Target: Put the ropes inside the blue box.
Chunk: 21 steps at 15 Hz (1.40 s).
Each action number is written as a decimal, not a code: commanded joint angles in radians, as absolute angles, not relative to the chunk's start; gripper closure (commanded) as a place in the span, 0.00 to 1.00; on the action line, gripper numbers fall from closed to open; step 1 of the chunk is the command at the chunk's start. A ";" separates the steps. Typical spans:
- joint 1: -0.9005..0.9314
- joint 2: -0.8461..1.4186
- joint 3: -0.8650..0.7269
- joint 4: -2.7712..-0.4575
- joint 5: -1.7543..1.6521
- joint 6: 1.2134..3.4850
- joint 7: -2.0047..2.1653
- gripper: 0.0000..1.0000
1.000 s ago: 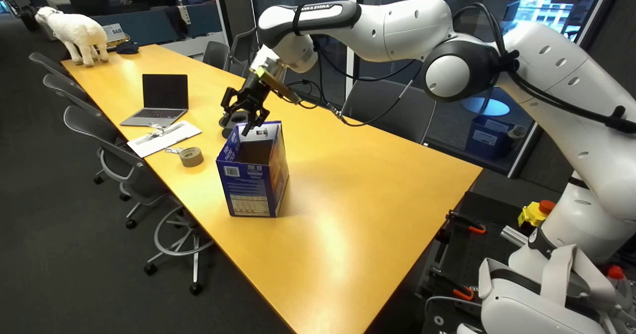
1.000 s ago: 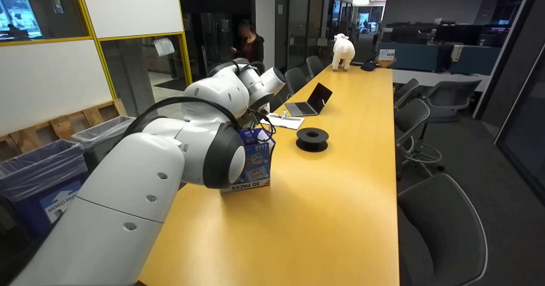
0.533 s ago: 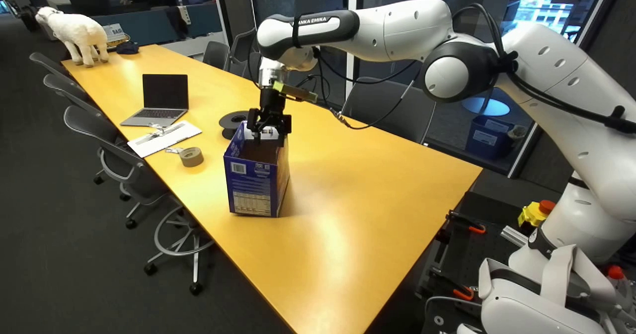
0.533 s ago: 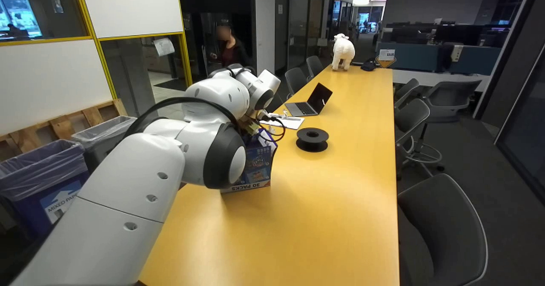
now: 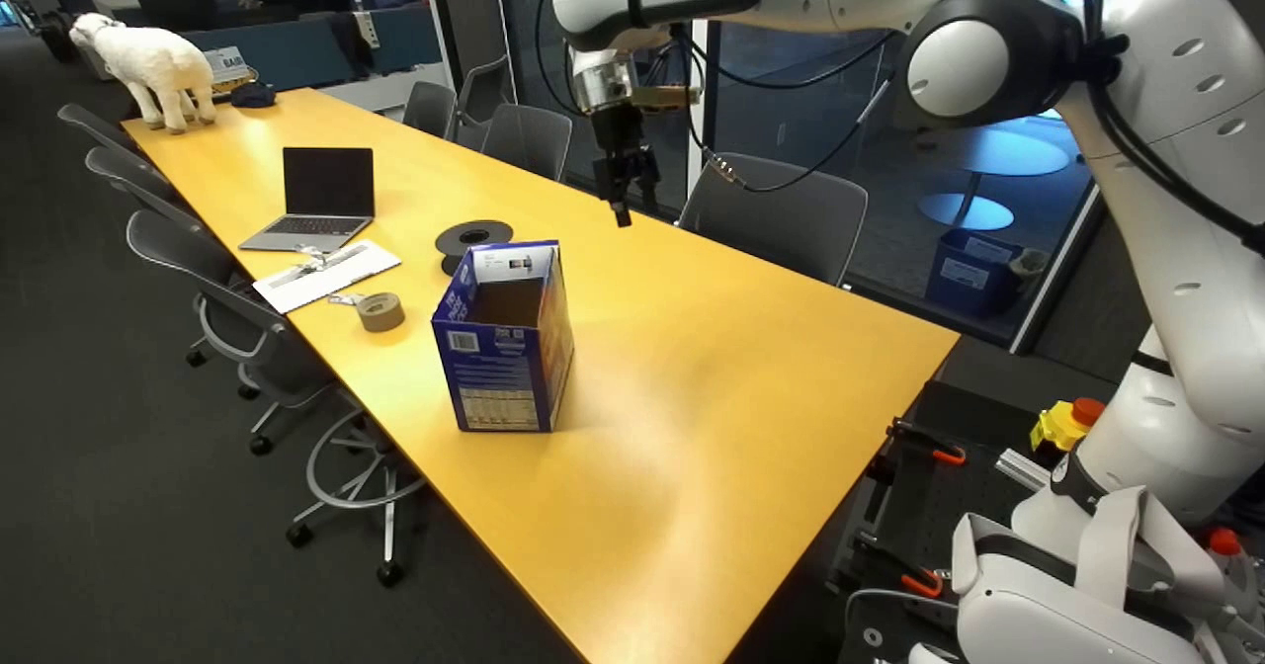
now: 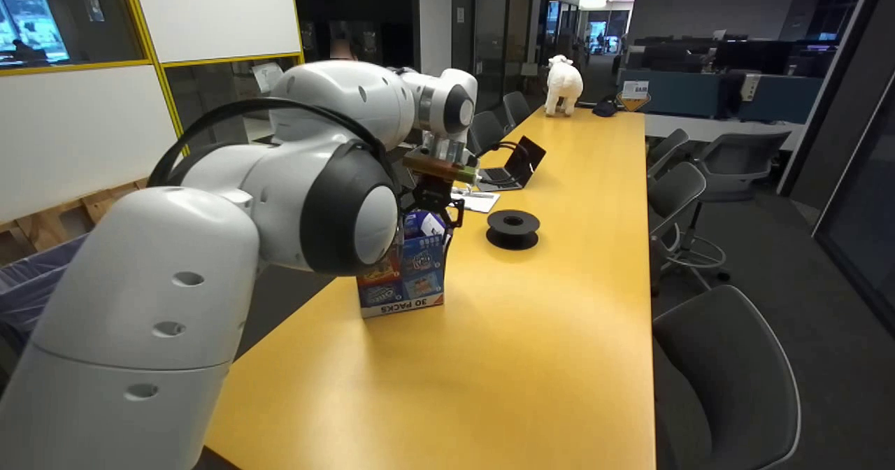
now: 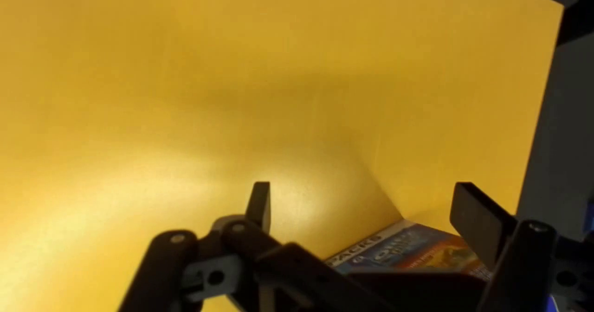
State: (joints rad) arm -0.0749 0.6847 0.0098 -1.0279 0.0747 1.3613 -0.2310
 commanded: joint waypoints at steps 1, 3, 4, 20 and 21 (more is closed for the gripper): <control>-0.090 0.492 -0.023 -1.268 -0.018 1.455 -0.332 0.00; -0.096 0.423 -0.034 -1.356 -0.058 1.536 -0.348 0.00; -0.099 0.391 -0.039 -1.401 -0.074 1.578 -0.341 0.00; -0.169 -0.168 -0.154 -2.191 -0.152 2.031 -0.184 0.00; -0.176 -0.207 -0.164 -2.245 -0.165 2.039 -0.182 0.00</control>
State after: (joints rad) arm -0.1623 -0.0468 -0.1445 -2.0499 -0.1216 1.9591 -0.2087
